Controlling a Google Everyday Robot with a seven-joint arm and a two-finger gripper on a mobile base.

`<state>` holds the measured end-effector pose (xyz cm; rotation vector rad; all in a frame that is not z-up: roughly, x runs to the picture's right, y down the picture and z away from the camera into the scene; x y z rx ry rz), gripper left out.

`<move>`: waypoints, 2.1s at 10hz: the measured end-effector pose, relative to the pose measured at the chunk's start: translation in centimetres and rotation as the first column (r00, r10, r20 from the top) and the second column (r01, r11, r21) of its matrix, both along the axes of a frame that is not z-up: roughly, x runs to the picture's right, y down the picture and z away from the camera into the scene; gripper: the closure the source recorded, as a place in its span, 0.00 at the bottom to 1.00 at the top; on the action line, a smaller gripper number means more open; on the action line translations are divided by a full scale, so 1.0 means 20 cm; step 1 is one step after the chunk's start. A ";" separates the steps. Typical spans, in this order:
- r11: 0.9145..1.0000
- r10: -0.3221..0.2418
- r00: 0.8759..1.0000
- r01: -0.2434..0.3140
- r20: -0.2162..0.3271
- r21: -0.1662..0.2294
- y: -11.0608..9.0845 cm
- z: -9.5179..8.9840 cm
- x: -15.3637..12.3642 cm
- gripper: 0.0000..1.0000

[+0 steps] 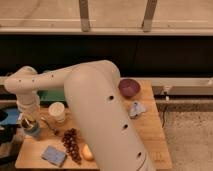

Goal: Stack cups on top of each other

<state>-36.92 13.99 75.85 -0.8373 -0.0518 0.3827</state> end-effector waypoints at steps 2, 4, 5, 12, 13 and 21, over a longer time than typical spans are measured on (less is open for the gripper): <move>1.000 0.000 1.000 0.000 -0.001 -0.008 0.01 0.01 0.00 0.36; 1.000 0.000 1.000 0.000 -0.002 -0.012 0.02 0.01 0.00 0.23; 1.000 -0.001 1.000 0.001 -0.004 -0.014 0.02 0.01 0.00 0.22; 1.000 -0.002 1.000 0.002 -0.008 -0.028 0.04 0.03 0.02 0.22; 1.000 0.000 1.000 0.000 -0.009 -0.029 0.04 0.04 0.02 0.22; 0.999 0.035 0.998 -0.036 -0.053 -0.019 0.00 0.09 0.12 0.22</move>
